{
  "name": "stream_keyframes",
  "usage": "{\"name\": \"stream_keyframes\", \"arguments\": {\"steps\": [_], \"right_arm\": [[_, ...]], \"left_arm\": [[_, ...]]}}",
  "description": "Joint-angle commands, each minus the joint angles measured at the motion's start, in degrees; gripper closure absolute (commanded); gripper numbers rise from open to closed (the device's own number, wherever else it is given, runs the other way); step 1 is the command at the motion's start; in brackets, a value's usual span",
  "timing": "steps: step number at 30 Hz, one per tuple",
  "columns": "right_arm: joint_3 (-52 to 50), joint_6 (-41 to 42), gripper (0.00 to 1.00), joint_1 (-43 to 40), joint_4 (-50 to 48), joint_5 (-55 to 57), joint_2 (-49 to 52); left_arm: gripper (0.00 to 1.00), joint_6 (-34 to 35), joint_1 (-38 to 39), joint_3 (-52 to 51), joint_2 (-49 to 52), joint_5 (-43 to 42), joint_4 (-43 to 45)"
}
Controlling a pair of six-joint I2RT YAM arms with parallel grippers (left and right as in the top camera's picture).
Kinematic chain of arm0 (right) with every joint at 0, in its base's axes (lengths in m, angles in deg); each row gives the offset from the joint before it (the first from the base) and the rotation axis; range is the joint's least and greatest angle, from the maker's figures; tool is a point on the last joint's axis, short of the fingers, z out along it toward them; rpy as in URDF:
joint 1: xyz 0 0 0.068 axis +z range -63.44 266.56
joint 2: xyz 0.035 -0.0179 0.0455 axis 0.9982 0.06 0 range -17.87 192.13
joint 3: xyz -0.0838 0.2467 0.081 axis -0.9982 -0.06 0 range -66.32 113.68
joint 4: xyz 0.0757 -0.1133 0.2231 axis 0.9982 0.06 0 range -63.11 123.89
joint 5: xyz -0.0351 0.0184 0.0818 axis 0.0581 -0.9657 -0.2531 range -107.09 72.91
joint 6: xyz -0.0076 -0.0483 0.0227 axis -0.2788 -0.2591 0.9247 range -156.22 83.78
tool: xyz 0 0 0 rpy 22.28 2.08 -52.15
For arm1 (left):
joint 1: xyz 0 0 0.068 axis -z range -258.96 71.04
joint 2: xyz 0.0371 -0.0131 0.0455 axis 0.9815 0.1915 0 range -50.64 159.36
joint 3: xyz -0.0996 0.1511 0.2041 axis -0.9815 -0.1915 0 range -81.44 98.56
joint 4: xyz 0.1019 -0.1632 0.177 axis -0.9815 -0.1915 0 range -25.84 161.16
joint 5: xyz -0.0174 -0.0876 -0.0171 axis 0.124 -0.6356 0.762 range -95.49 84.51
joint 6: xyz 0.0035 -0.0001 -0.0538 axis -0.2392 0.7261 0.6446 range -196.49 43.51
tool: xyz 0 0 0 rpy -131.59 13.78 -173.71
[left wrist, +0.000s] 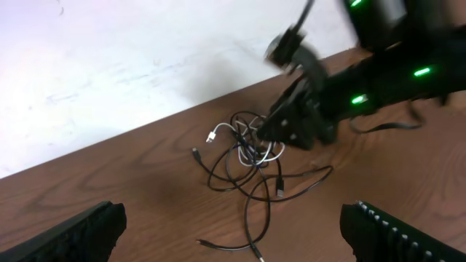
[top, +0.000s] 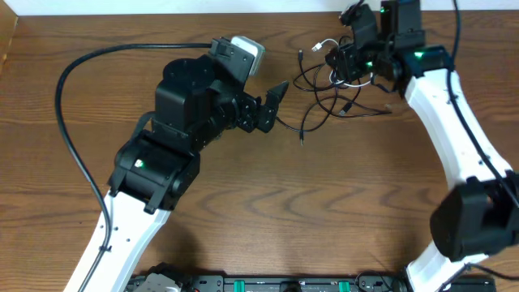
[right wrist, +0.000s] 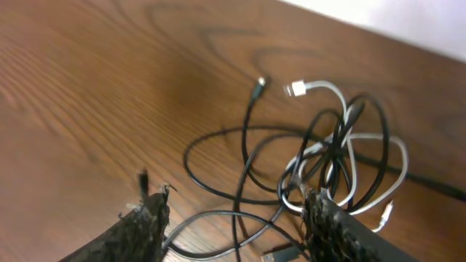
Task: Untangle cables
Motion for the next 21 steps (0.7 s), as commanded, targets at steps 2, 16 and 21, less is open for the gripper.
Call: {"name": "stream_keyframes", "arguments": {"steps": [2, 16, 21], "right_arm": [[0.6, -0.3, 0.41, -1.0, 0.0, 1.9, 2.7], [0.4, -0.1, 0.48, -5.3, 0.9, 2.6, 5.7], [0.4, 0.5, 0.52, -5.0, -0.2, 2.4, 9.8]], "left_arm": [[0.02, 0.5, 0.1, 1.5, -2.3, -0.8, -0.8], [0.02, 0.5, 0.1, 1.5, -2.6, -0.8, -1.0], [0.02, 0.5, 0.1, 1.5, -2.6, -0.8, -1.0]]}}
